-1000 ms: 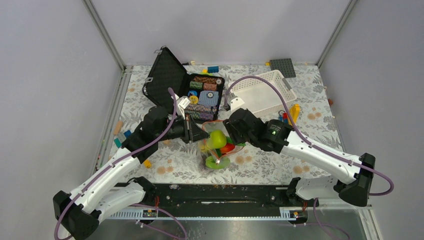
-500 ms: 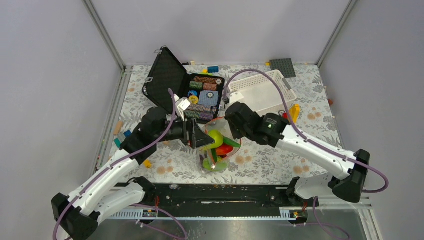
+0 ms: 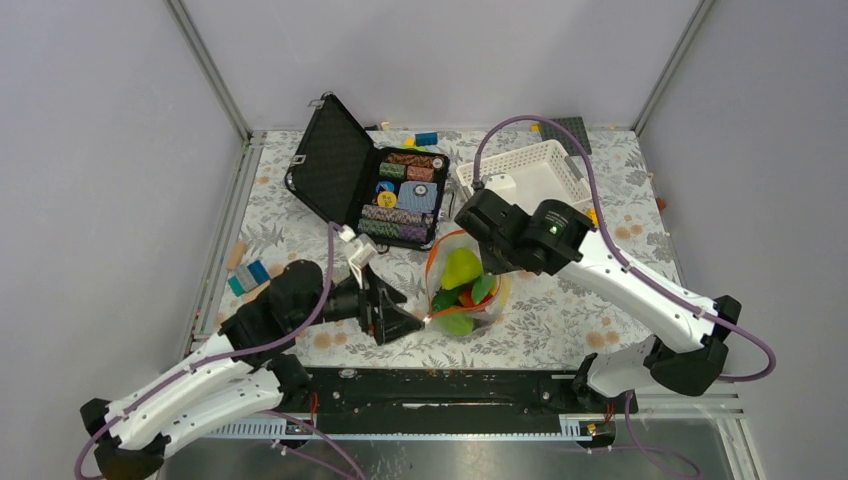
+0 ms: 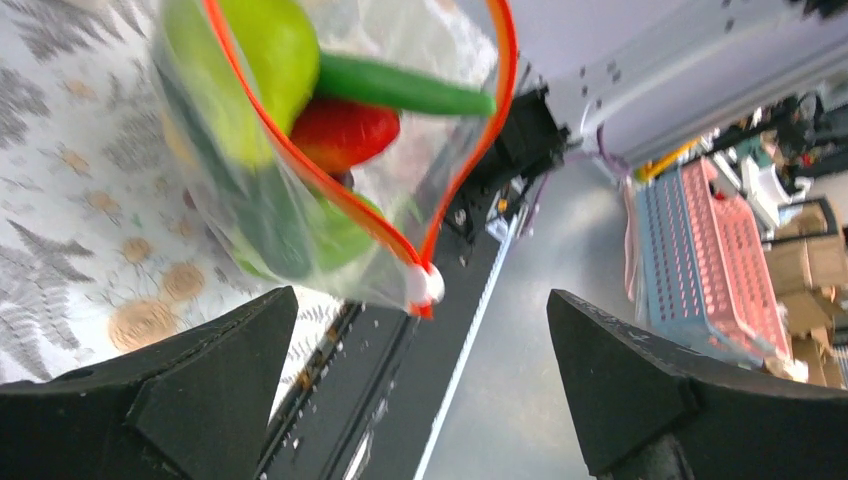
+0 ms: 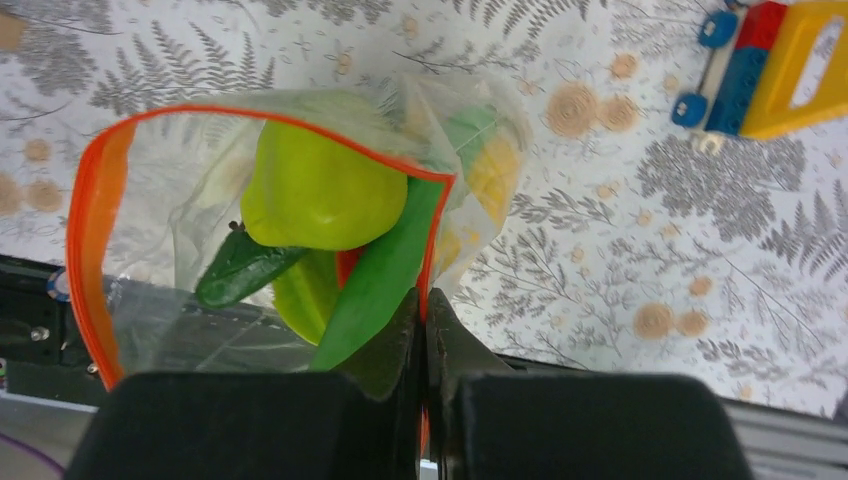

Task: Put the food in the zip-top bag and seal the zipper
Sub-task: Zip the zipper food storage bag at the center of the board.

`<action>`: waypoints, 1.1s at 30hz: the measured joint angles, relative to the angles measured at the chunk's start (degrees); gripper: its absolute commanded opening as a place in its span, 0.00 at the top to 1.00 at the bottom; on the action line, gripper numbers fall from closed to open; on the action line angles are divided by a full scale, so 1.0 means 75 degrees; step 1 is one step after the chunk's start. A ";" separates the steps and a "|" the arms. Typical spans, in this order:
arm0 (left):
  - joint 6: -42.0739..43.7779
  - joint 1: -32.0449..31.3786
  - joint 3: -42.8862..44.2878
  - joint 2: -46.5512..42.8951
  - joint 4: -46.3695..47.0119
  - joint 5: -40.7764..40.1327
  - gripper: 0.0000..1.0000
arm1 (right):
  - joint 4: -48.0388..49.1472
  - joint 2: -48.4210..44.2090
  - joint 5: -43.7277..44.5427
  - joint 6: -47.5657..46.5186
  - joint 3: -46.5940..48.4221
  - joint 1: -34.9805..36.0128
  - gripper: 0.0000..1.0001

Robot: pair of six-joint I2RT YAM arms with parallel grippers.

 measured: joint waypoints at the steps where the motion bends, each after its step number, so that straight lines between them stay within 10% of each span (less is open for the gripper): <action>1: 0.0006 -0.0248 -0.0105 -0.0032 -0.0050 -0.0172 0.01 | -0.0198 0.0073 0.0085 0.0117 0.0073 0.0000 1.00; 11: 0.0070 -0.2736 -0.0673 0.0090 -0.0093 -0.3121 0.04 | -0.0860 0.0656 0.0347 0.0685 0.0723 -0.0221 1.00; 25: 0.0956 -0.3249 -0.0752 0.1693 0.2049 -0.4870 0.30 | -0.0603 0.0420 0.0096 0.0694 0.0050 -0.0705 1.00; 33: 0.1399 -0.3255 -0.0769 0.2500 0.2687 -0.4806 0.76 | -0.0143 -0.0070 -0.0236 0.0557 -0.0472 -0.1081 1.00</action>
